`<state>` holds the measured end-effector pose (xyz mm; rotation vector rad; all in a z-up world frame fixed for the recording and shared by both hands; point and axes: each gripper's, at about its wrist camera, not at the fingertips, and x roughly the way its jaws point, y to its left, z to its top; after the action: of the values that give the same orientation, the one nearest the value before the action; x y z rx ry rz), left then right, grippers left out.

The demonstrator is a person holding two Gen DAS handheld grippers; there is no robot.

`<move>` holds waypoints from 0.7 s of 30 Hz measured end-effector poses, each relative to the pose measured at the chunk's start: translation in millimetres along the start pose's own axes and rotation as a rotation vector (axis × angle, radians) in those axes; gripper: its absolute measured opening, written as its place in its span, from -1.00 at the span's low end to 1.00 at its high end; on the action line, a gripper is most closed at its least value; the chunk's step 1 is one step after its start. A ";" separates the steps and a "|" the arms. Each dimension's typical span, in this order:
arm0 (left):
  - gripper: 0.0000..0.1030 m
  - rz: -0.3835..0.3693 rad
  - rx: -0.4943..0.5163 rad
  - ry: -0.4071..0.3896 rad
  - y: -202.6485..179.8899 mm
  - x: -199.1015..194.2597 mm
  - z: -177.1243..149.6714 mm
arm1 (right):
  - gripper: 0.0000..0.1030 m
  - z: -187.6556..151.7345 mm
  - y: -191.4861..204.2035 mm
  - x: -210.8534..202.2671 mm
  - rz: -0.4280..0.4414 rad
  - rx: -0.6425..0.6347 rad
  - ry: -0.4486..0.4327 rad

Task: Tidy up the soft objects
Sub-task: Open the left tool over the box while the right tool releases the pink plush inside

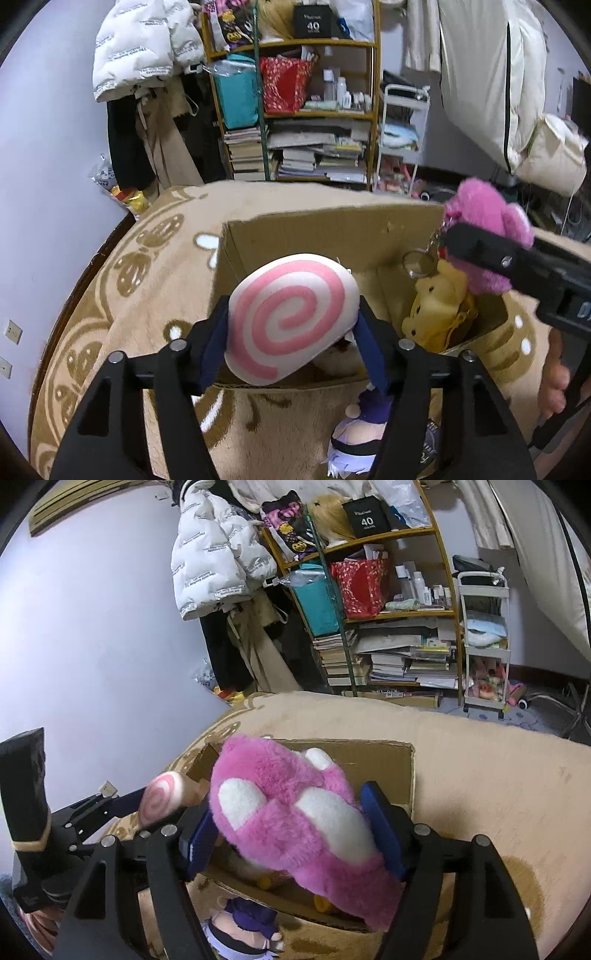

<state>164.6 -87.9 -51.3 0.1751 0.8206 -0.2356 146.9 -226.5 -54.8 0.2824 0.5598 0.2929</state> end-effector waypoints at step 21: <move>0.83 0.064 -0.092 0.029 31.0 -28.7 -24.0 | 1.00 -1.3 -6.3 -17.8 -0.007 0.089 -0.028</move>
<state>137.4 -48.3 -44.1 0.1180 0.8521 -0.1352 133.0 -238.1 -49.5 0.3698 0.5466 0.2572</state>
